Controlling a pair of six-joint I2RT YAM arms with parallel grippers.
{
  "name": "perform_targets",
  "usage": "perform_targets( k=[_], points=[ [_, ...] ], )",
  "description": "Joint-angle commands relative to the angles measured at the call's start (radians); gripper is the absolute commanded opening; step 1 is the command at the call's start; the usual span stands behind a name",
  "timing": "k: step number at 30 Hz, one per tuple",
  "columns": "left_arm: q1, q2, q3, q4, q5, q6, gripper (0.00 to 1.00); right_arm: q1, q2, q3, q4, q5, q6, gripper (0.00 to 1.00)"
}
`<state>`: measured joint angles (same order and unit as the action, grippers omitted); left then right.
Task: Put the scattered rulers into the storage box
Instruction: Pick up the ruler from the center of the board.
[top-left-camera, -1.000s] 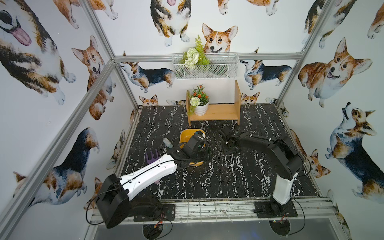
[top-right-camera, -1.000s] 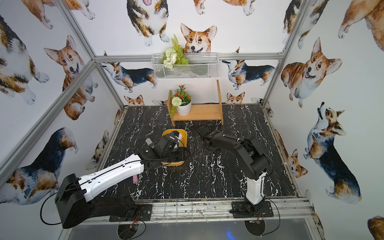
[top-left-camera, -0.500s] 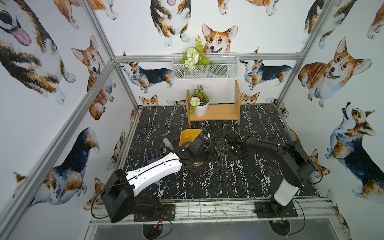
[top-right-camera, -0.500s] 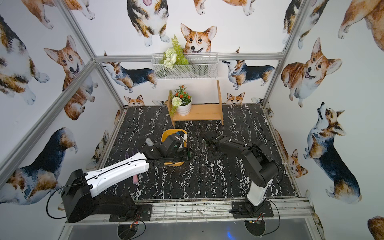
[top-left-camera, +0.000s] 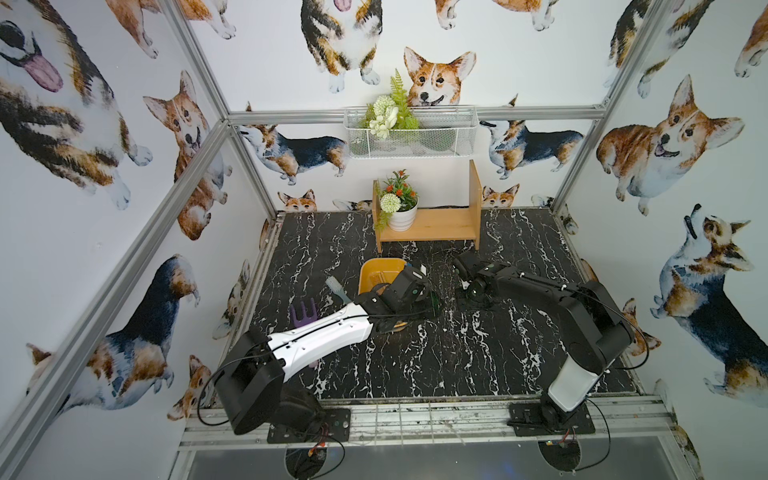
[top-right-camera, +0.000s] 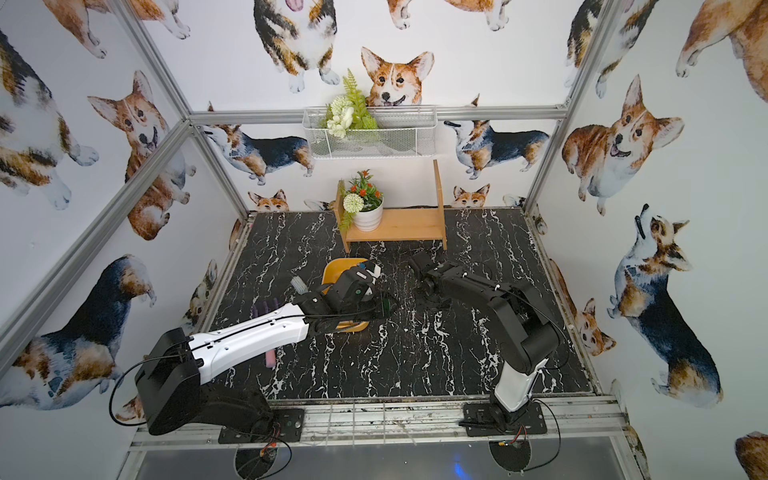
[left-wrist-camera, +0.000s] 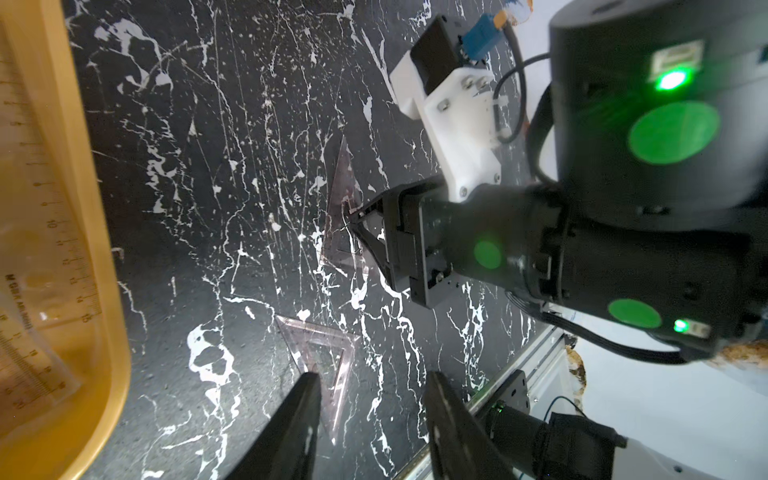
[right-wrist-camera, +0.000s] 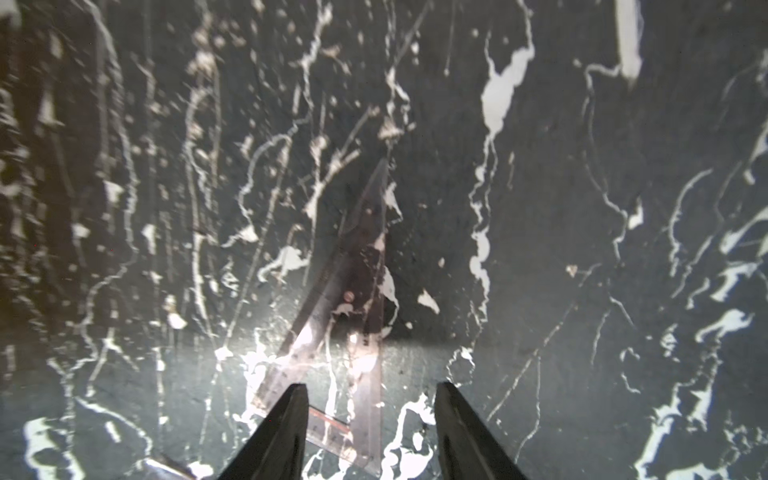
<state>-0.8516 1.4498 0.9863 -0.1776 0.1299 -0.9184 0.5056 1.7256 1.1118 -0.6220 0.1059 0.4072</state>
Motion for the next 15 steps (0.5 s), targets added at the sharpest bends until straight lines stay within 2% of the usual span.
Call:
perform_targets(
  k=[1, 15],
  points=[
    [-0.003, 0.012, -0.011, 0.069, 0.006, -0.031, 0.46, -0.018, 0.017, 0.016, -0.024, -0.031, -0.029, 0.49],
    [-0.032, 0.067, -0.020, 0.119, 0.006, -0.062, 0.46, -0.019, 0.049, 0.009, -0.023, -0.061, -0.042, 0.40]
  ],
)
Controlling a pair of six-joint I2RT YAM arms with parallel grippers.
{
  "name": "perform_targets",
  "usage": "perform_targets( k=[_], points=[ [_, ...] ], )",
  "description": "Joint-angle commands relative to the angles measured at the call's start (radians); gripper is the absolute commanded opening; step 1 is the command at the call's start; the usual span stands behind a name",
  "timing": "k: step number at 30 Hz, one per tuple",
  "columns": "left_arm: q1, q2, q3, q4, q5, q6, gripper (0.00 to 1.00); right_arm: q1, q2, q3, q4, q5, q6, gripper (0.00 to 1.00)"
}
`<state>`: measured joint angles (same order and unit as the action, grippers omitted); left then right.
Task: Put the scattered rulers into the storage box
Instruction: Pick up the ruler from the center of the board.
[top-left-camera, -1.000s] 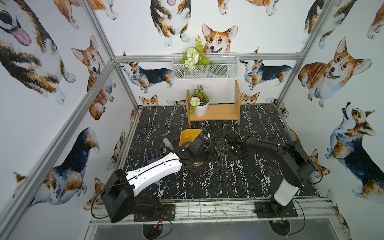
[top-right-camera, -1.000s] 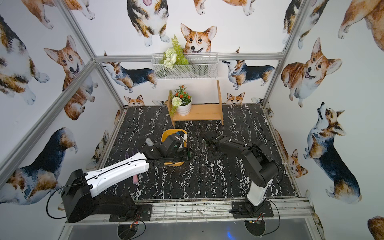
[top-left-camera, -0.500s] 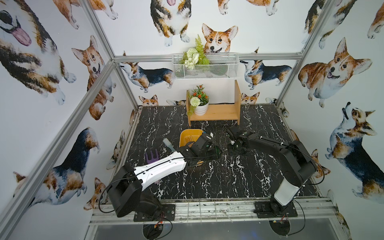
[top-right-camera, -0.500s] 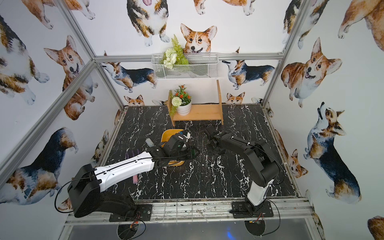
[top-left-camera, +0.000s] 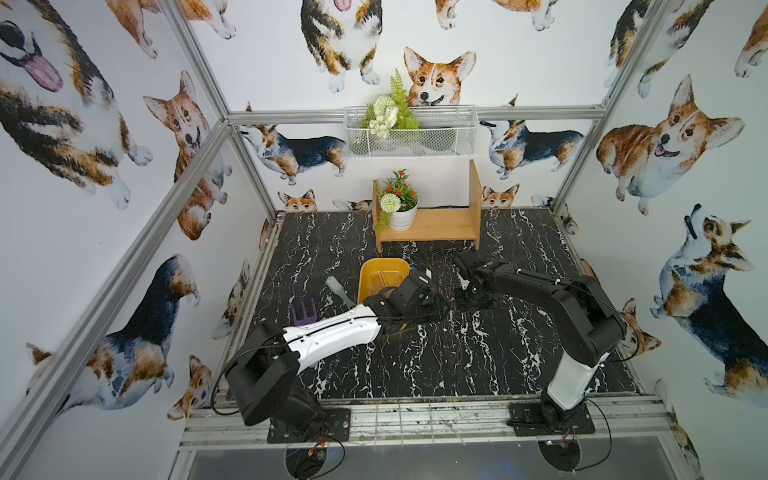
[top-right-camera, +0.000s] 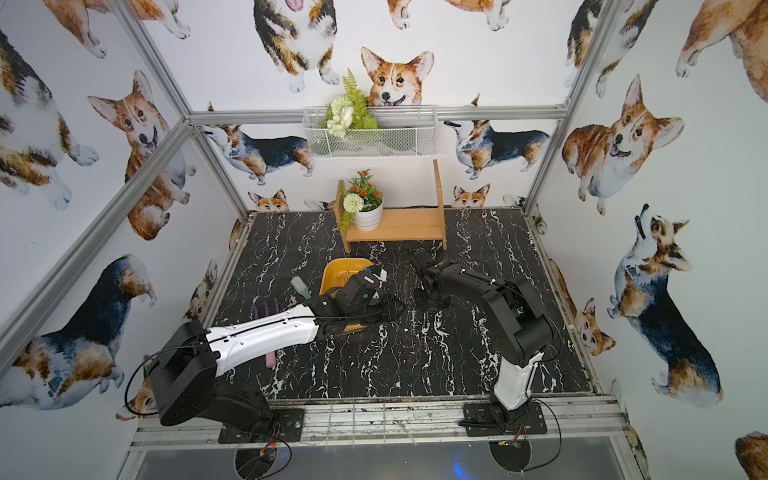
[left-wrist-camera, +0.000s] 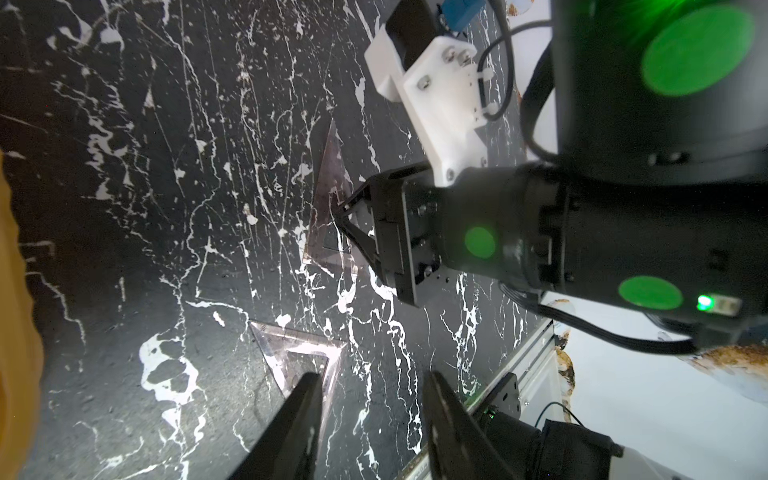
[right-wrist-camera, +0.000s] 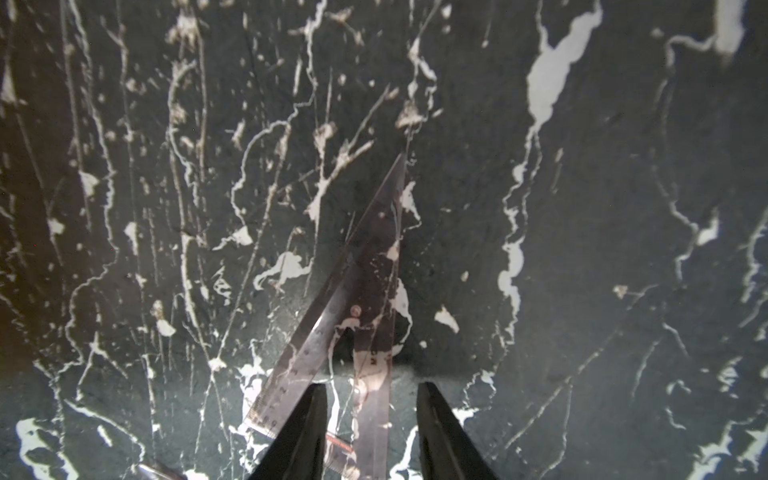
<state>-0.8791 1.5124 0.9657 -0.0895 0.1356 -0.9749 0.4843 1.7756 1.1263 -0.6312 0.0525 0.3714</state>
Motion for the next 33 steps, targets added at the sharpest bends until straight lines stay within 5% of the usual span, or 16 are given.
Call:
perform_targets(
  k=[1, 33],
  points=[
    [-0.006, 0.006, -0.001, 0.033, 0.000, -0.007, 0.46, 0.005, -0.001, -0.008, -0.015, -0.005, -0.005, 0.40],
    [-0.025, 0.118, -0.021, 0.121, 0.005, -0.043, 0.48, -0.023, 0.030, -0.057, 0.015, -0.060, -0.014, 0.19]
  ],
)
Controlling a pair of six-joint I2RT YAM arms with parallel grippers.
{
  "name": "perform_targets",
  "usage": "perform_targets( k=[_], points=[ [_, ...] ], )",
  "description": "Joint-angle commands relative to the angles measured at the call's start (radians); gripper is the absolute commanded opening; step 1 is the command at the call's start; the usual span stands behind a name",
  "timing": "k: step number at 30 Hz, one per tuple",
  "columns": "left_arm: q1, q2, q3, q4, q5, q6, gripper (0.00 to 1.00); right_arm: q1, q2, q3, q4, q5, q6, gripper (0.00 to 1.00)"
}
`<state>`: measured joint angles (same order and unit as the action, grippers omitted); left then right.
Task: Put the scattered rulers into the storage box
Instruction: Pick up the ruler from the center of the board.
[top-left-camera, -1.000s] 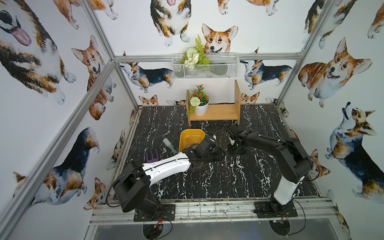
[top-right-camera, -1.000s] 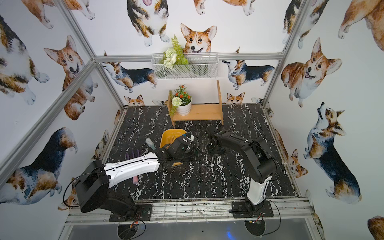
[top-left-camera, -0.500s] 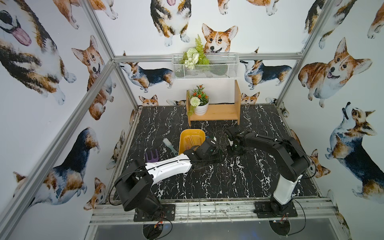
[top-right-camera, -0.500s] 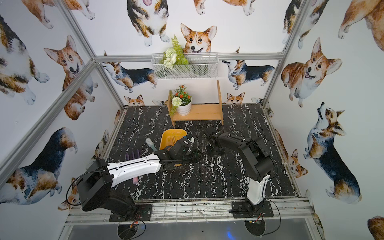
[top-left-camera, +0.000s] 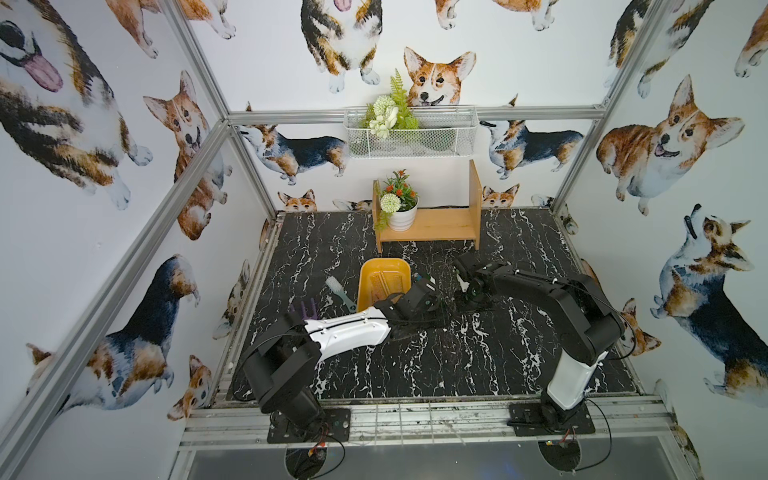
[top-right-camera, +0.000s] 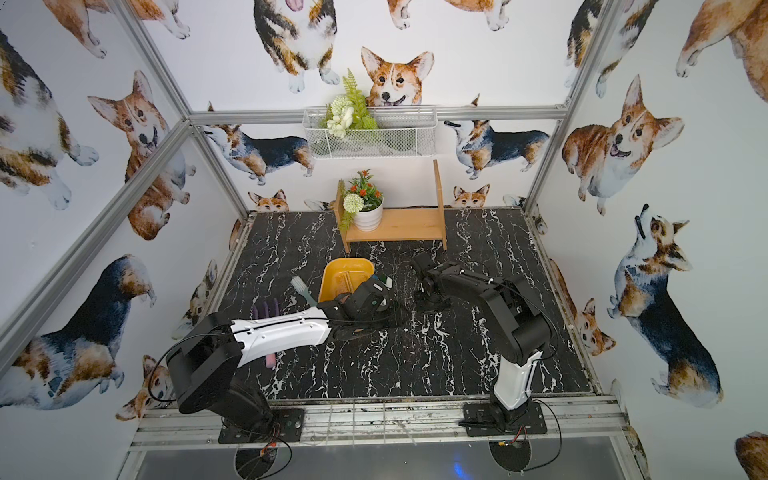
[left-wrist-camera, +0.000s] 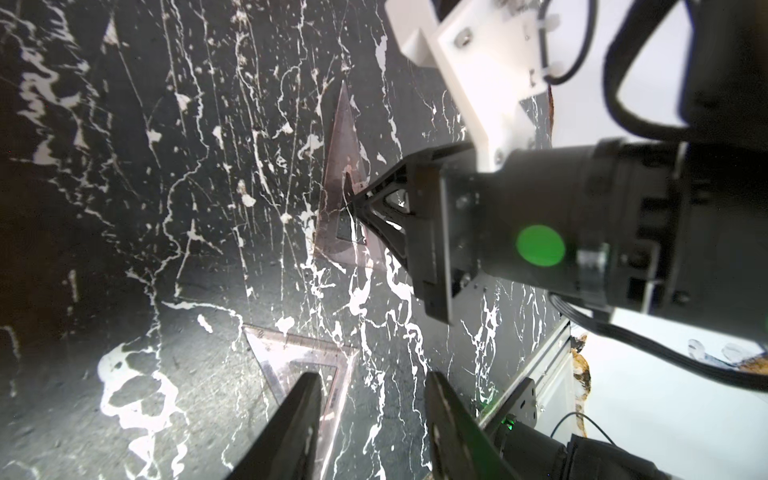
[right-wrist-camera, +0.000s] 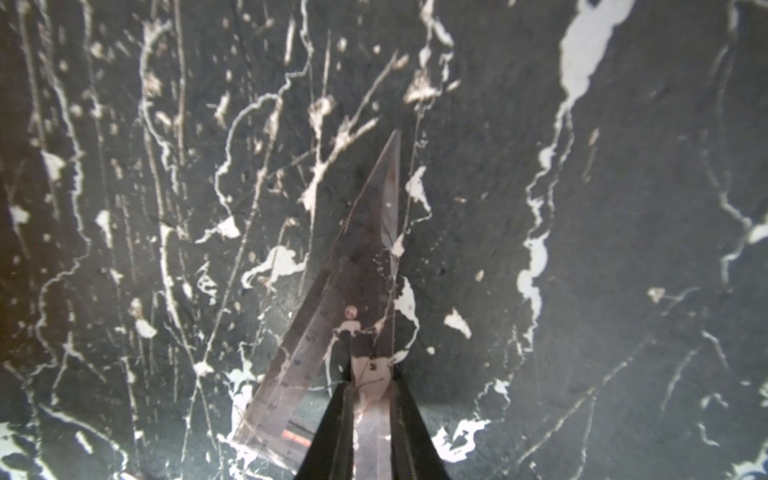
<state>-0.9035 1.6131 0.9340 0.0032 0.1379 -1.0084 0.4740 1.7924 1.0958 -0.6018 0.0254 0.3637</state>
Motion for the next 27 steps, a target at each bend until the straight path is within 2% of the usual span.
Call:
perform_targets(
  k=[1, 14, 27],
  points=[
    [-0.001, 0.027, 0.014, 0.029, 0.004, -0.009, 0.48, -0.018, 0.012, -0.033, -0.010, -0.042, -0.007, 0.19],
    [0.002, 0.174, 0.076, 0.051, 0.021, -0.010, 0.52, -0.058, 0.001, -0.092, 0.037, -0.105, -0.018, 0.18],
    [0.043, 0.266, 0.107, 0.124, 0.055, -0.036, 0.49, -0.075, 0.000, -0.111, 0.056, -0.128, -0.022, 0.18]
  ],
)
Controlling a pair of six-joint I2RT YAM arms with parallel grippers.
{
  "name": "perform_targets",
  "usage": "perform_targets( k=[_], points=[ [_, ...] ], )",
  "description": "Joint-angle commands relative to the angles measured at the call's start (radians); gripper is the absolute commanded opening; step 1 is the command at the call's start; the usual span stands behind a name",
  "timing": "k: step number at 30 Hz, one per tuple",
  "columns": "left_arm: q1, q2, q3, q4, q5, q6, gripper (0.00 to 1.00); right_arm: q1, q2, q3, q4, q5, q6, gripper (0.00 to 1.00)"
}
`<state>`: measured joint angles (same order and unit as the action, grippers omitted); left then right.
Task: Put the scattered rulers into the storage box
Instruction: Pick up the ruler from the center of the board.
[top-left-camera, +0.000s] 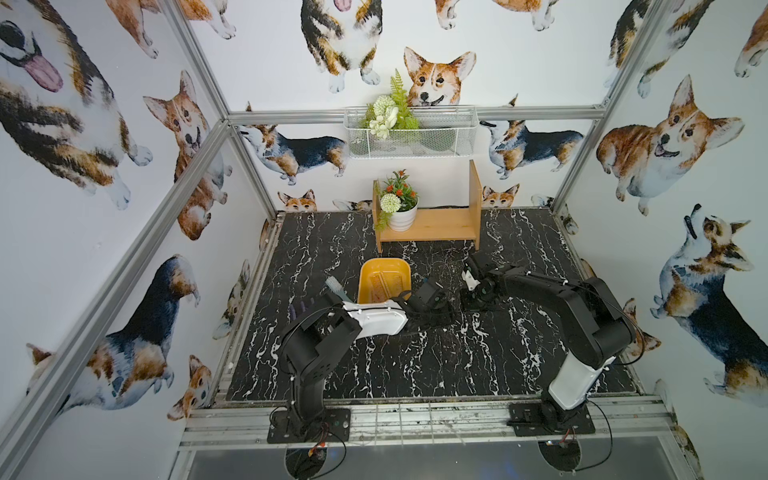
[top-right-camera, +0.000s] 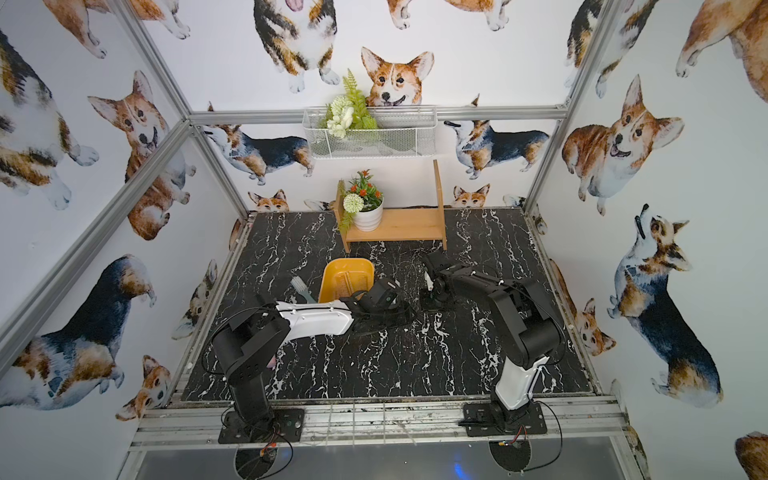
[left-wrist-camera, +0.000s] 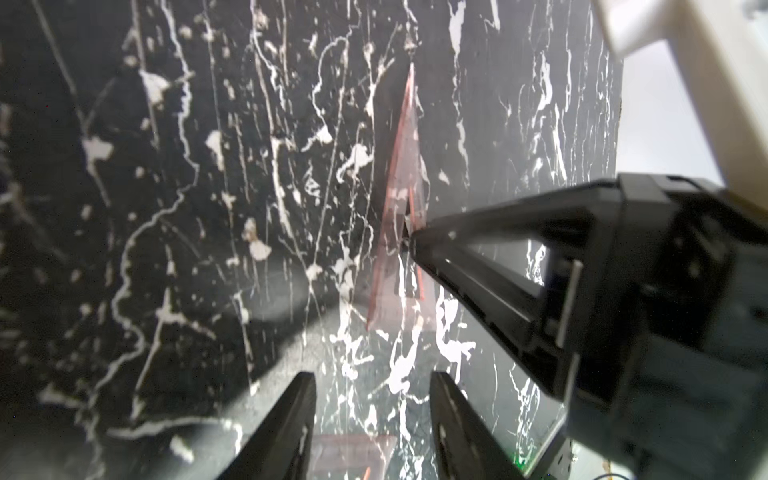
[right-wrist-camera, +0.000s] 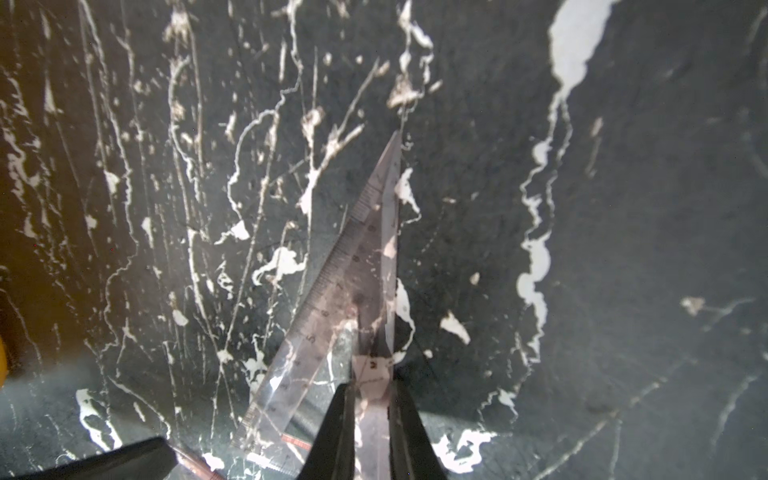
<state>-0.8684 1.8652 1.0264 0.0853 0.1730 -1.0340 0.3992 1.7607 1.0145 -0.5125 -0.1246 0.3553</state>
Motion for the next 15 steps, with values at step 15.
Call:
perform_targets(
  k=[15],
  points=[
    [0.016, 0.117, 0.090, 0.063, 0.064, -0.026, 0.42, -0.013, 0.029, -0.041, -0.023, 0.002, -0.018, 0.18]
  ],
)
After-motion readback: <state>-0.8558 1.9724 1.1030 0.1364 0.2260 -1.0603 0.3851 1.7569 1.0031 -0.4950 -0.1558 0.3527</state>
